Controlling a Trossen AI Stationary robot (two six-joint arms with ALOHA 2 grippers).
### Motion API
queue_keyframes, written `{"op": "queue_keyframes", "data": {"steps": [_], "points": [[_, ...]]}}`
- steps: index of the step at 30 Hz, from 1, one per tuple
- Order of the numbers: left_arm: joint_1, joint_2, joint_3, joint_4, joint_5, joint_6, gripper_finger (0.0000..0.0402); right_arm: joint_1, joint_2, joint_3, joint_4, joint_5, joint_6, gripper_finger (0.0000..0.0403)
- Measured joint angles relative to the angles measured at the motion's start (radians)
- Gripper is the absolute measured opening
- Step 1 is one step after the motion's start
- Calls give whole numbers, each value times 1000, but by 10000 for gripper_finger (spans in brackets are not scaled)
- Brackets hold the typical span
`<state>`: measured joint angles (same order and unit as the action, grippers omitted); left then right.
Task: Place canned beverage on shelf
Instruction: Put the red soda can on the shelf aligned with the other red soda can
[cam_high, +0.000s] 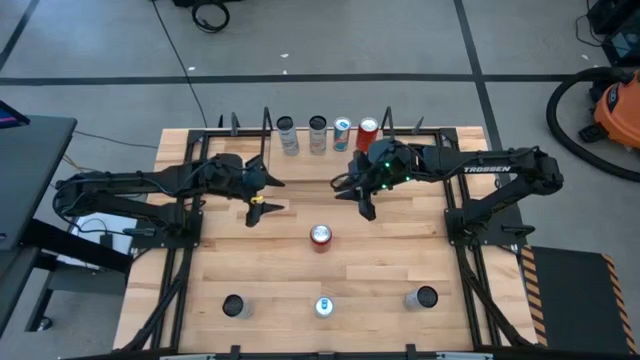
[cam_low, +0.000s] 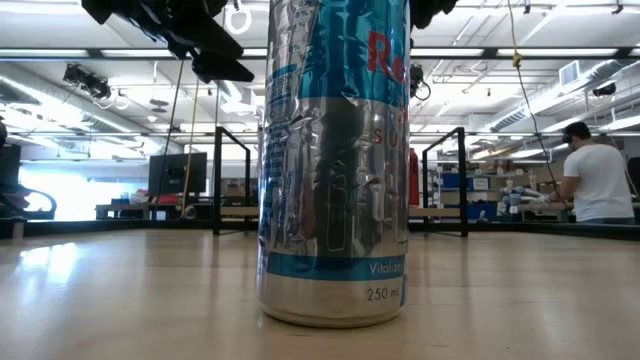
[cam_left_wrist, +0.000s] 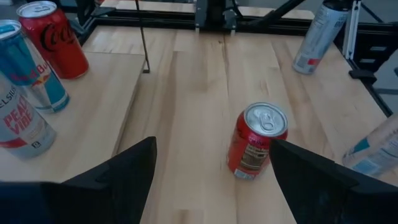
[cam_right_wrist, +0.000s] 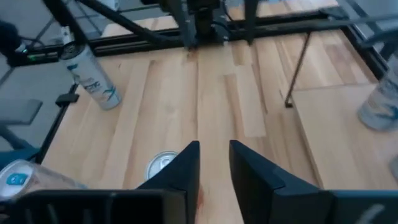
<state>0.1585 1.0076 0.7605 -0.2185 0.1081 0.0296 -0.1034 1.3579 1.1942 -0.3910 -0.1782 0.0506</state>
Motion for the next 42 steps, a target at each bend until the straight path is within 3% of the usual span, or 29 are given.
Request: {"op": "queue_keyframes", "data": {"steps": [17, 34, 42], "points": [[1, 0, 0, 27, -1, -32, 314, 39, 0, 0, -31, 2, -202, 217], [1, 0, 0, 27, -1, -18, 314, 39, -1, 0, 25, 7, -204, 220], [1, 0, 0, 26, -2, 16, 314, 39, -2, 0, 89, 114, -204, 221]]}}
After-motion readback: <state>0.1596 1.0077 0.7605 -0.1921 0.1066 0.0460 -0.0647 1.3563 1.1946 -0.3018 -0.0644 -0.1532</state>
